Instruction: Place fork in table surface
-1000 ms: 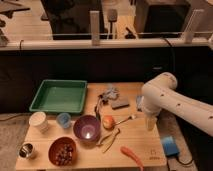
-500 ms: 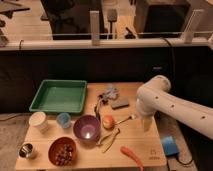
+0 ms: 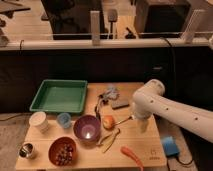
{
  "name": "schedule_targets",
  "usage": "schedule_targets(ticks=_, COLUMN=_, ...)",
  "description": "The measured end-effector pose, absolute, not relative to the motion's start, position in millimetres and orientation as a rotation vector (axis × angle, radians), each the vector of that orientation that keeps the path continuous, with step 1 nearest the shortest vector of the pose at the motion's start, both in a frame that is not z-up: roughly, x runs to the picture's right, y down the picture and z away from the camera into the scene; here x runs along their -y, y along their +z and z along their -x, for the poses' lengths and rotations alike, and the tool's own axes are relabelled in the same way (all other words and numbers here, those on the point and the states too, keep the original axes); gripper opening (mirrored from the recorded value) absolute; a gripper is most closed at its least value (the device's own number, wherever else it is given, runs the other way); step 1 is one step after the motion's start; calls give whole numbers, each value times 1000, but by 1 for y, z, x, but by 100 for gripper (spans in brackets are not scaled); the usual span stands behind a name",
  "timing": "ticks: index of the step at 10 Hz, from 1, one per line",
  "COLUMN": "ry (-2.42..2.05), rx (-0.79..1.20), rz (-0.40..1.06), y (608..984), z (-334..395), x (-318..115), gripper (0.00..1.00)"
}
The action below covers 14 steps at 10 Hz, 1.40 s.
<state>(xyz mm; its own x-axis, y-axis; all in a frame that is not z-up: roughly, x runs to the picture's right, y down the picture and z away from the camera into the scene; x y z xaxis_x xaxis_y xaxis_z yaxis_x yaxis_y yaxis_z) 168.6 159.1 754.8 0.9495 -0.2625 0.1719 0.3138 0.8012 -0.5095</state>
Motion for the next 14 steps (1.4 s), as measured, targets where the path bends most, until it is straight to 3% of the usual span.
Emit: schedule_targets(ticks=14, ry=-606, rx=170, rz=562, y=766, z=-106, x=-204, gripper=80)
